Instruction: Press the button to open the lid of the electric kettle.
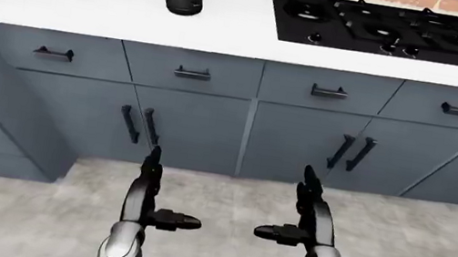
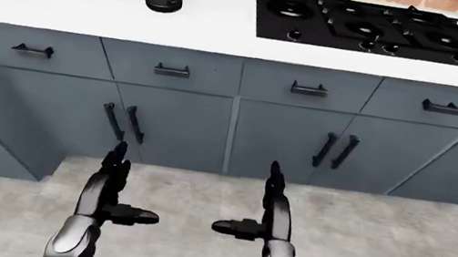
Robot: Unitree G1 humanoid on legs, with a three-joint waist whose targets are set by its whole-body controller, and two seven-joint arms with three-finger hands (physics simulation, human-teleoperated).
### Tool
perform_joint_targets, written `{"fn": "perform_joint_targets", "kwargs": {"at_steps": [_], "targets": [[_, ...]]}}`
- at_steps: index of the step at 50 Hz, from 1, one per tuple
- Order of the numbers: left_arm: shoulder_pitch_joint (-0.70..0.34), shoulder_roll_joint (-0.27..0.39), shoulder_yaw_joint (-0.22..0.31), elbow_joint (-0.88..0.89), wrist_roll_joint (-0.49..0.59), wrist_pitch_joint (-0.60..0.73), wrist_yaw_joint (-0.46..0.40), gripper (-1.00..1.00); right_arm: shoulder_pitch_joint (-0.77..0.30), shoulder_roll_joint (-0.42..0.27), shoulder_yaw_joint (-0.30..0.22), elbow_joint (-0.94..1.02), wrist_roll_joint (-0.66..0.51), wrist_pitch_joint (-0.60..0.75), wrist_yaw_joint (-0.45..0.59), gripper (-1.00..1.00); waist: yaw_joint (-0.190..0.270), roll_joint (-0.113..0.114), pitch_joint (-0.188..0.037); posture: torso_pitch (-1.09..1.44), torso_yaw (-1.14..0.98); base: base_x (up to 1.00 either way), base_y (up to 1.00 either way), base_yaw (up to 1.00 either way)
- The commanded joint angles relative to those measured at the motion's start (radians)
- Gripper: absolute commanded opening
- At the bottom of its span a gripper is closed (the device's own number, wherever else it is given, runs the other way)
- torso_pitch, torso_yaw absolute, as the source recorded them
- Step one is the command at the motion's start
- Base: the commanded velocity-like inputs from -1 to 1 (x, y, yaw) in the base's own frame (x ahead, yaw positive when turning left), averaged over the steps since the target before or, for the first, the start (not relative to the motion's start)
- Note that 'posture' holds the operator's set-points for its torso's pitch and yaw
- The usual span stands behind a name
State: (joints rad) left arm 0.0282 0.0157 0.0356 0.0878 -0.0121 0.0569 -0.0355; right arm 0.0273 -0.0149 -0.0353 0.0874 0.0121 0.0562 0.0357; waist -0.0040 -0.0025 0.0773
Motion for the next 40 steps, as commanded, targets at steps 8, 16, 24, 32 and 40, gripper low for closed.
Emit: {"fn": "perform_joint_targets", "kwargs": {"at_steps": [8,16,24,32,40], "targets": [[-0.043,0.017,0.027,-0.212,-0.024,0.044,-0.007,1.00,-0.046,-0.011,-0.006,-0.200,0.008,0.049,-0.003,1.00,0.008,-0.007,-0.075,0.00,0.00,0.00,0.00,0.00],[-0.085,0.047,0.084,-0.416,-0.048,0.225,-0.008,1.00,-0.105,-0.034,-0.056,-0.393,0.032,0.226,0.008,1.00,0.009,-0.002,-0.084,0.00,0.00,0.00,0.00,0.00],[-0.157,0.102,0.175,-0.576,-0.079,0.389,-0.007,1.00,-0.228,-0.110,-0.168,-0.442,0.106,0.356,-0.015,1.00,0.009,-0.002,-0.091,0.00,0.00,0.00,0.00,0.00],[-0.209,0.188,0.304,-0.618,-0.123,0.457,-0.008,1.00,-0.364,-0.243,-0.281,-0.405,0.201,0.428,-0.052,1.00,0.008,-0.001,-0.082,0.00,0.00,0.00,0.00,0.00],[-0.251,0.271,0.401,-0.663,-0.175,0.528,0.006,1.00,-0.441,-0.365,-0.356,-0.404,0.283,0.496,-0.073,1.00,0.008,-0.004,-0.069,0.00,0.00,0.00,0.00,0.00]]}}
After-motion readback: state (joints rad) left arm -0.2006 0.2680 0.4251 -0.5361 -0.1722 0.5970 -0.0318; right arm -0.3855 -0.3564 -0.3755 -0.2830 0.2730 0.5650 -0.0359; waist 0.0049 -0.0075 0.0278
